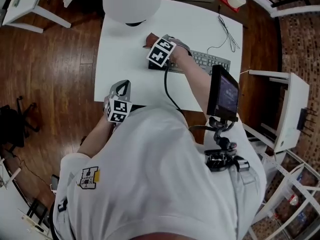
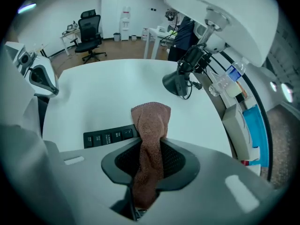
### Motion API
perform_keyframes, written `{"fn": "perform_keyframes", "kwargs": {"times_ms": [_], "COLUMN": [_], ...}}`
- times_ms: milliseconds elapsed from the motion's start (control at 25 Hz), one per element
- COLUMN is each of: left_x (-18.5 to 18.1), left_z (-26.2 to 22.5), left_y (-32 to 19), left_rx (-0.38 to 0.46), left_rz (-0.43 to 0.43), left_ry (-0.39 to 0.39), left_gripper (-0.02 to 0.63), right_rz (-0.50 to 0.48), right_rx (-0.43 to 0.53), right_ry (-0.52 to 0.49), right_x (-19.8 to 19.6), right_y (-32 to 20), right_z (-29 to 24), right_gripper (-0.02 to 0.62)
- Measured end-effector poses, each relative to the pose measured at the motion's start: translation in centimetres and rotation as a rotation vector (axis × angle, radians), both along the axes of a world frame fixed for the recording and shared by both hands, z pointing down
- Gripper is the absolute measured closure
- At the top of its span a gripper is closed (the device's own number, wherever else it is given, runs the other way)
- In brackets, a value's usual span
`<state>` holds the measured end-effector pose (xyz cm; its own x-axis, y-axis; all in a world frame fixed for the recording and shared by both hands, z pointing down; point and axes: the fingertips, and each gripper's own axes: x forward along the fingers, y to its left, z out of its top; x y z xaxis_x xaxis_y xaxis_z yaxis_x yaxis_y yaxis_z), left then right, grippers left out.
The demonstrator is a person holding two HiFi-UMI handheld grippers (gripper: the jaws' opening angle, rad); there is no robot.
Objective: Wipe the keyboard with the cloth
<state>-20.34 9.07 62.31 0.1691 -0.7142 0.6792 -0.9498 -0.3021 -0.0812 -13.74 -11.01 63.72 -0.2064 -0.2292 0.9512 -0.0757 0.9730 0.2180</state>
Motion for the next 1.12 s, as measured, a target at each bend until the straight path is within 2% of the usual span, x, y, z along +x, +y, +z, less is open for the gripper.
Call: {"fn": "perform_keyframes", "kwargs": {"times_ms": [120, 280, 400, 640, 1000, 1120], "left_x": [-0.9, -1.3, -0.8, -0.2, -0.2, 0.5], "left_z": [0.4, 0.8, 0.7, 0.8, 0.7, 0.7], "left_y": [0.3, 0.3, -0.1, 0.1, 0.5, 0.2], "left_rx": [-0.008, -0.01, 0.003, 0.015, 0.022, 0.026], "left_rz": [-0.012, 0.006, 0.051, 0.131, 0.196, 0.201], "left_ry": [0.01, 0.02, 0.025, 0.032, 0.02, 0.011], "left_gripper": [0.607, 0.607, 0.607, 0.607, 0.607, 0.607], "right_rz": [-0.002, -0.034, -0.067, -0.059, 0.03, 0.023], "right_rx": [-0.032, -0.094, -0.103, -0.116, -0.085, -0.068], "right_ry": [0.024, 0.034, 0.053, 0.064, 0.031, 0.016], "right_x": [-0.1, 0.1, 1.0, 2.0, 2.0, 2.9], "right_y": [1.1, 5.5, 8.9, 13.6, 13.4, 13.4], "right_z": [0.7, 0.9, 1.2, 2.1, 2.2, 2.1], "right_gripper": [0.506, 0.505, 0.505, 0.505, 0.503, 0.503]}}
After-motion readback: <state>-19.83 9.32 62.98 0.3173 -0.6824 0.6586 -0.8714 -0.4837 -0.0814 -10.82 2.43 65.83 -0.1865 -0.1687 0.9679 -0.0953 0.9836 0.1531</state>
